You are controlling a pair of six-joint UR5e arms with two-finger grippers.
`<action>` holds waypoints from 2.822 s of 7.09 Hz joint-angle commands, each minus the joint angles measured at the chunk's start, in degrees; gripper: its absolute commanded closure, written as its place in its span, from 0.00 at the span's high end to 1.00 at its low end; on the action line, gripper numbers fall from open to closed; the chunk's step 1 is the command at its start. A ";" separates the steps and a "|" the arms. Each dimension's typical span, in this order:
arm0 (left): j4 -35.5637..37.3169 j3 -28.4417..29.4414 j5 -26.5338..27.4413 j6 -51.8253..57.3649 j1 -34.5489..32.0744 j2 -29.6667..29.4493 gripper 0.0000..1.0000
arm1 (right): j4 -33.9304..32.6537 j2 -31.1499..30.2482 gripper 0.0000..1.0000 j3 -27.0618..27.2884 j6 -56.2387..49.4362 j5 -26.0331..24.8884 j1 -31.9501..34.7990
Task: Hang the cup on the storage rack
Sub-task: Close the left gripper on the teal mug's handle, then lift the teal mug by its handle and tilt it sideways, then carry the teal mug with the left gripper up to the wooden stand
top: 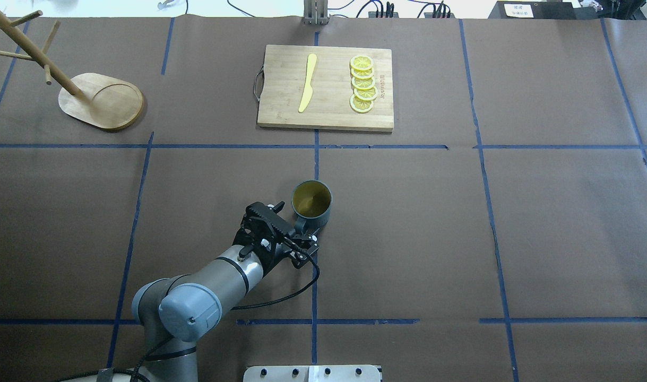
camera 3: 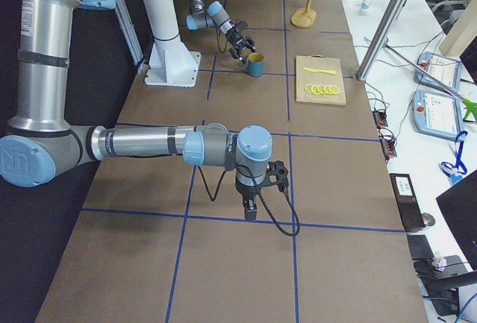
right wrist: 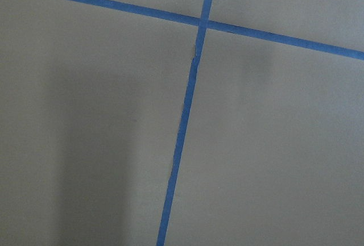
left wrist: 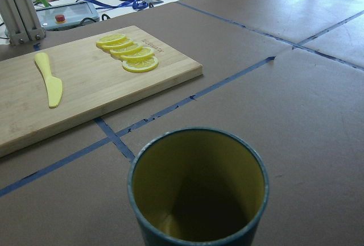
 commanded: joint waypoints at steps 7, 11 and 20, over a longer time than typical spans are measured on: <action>-5.11 0.84 -0.22 -3.09 0.40 -0.30 0.00 | -0.02 0.00 1.00 0.32 0.04 0.00 -0.01; -17.15 -0.04 -0.66 -30.31 -3.19 0.92 0.00 | -0.02 -0.26 1.00 0.32 -0.14 0.00 0.08; -29.74 0.57 -15.15 -100.81 -29.47 1.98 0.00 | 0.07 -1.67 1.00 0.23 -0.23 -0.09 2.72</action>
